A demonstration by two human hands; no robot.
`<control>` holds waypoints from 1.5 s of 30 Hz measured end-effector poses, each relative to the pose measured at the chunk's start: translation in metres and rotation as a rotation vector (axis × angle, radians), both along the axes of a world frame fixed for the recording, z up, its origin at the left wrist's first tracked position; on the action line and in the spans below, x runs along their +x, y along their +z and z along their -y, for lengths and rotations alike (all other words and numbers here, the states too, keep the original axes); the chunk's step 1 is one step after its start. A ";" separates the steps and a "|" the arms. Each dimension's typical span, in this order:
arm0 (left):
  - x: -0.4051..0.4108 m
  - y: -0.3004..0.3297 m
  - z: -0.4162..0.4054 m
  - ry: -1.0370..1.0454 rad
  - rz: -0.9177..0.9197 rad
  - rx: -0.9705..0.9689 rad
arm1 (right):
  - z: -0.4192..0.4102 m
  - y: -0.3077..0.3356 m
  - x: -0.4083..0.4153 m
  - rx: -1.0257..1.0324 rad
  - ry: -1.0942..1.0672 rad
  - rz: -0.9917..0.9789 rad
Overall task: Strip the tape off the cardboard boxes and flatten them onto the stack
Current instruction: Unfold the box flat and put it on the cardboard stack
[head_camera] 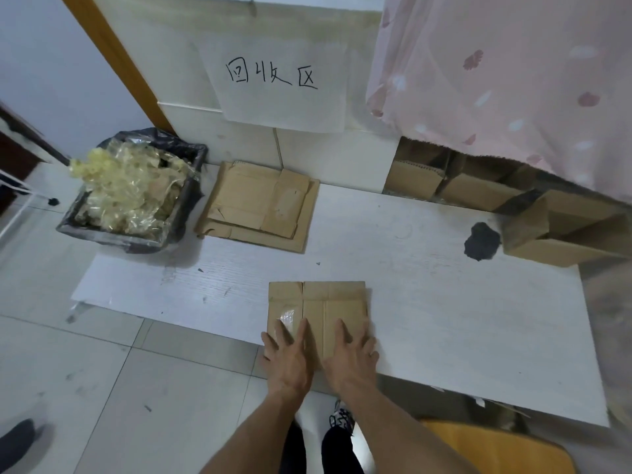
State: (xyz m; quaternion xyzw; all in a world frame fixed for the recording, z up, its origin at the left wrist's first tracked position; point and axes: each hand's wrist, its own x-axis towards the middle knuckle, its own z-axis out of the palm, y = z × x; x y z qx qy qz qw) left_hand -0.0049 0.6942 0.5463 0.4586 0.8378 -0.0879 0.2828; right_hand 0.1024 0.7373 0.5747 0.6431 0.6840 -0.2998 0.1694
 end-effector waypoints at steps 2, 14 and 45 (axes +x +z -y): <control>-0.004 -0.002 -0.001 0.113 0.020 0.042 | -0.002 -0.003 0.002 0.018 -0.050 -0.013; -0.019 -0.001 -0.017 0.425 0.063 0.146 | -0.018 0.005 -0.003 0.093 -0.171 0.007; -0.121 0.082 -0.110 0.269 0.031 0.342 | -0.116 0.064 -0.094 0.237 -0.093 -0.185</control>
